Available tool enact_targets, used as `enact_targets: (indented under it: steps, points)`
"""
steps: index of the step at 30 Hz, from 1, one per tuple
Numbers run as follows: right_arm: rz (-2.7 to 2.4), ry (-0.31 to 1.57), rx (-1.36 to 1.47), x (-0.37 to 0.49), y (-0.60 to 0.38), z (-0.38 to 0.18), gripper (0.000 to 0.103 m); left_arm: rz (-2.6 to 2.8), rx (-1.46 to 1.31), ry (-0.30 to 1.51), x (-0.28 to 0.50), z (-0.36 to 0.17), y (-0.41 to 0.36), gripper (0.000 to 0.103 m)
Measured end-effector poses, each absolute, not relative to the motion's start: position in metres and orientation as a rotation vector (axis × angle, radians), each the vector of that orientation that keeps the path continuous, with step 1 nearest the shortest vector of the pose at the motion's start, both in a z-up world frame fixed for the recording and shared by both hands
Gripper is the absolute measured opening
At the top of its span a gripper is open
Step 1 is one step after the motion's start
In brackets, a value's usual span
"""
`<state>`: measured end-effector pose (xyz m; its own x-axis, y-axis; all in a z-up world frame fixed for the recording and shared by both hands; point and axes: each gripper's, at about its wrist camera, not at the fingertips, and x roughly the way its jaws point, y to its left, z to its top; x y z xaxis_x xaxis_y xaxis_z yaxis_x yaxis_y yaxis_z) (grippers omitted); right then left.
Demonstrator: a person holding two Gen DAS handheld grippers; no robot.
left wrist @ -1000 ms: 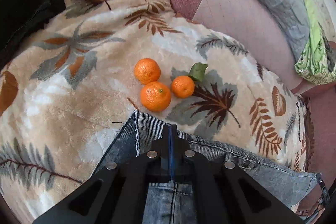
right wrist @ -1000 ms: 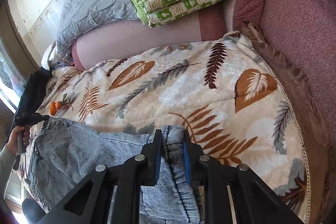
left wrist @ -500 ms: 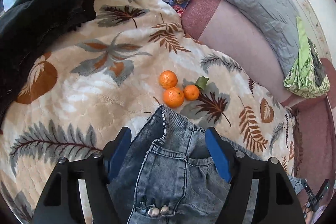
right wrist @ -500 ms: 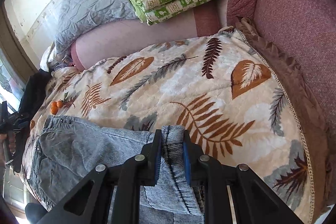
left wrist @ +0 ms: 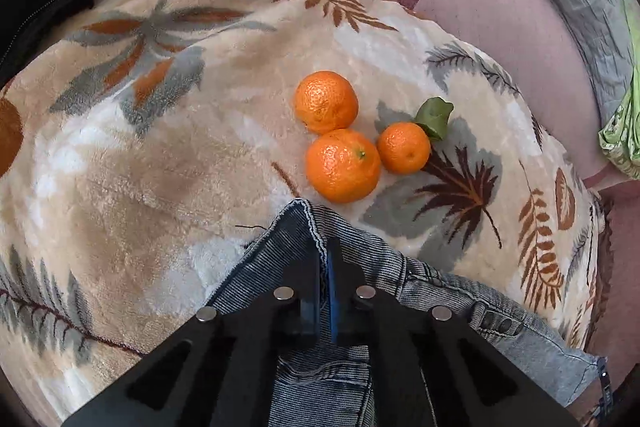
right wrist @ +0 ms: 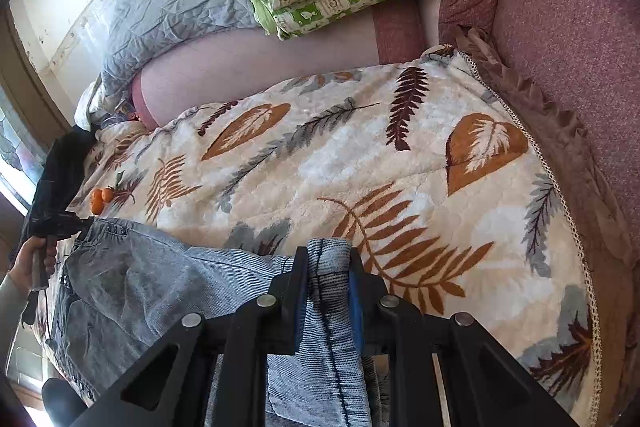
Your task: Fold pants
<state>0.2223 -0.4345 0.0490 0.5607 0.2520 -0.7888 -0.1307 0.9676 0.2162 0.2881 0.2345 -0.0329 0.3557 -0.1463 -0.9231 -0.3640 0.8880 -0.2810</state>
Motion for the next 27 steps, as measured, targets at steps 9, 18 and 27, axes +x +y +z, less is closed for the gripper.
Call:
enact_targets:
  steps: [9,18,27]
  points:
    - [0.229,0.896,0.133,0.202,-0.434,0.077,0.019,0.042,-0.434,0.979,0.206,0.07,0.222,0.002]
    - [0.278,0.823,0.153,0.102,-0.466,0.101,0.019,-0.141,-0.436,0.838,0.012,0.123,0.226,0.002]
    - [0.284,1.17,0.152,0.008,-0.517,-0.016,0.071,0.097,-0.383,1.214,-0.058,0.01,0.291,0.007]
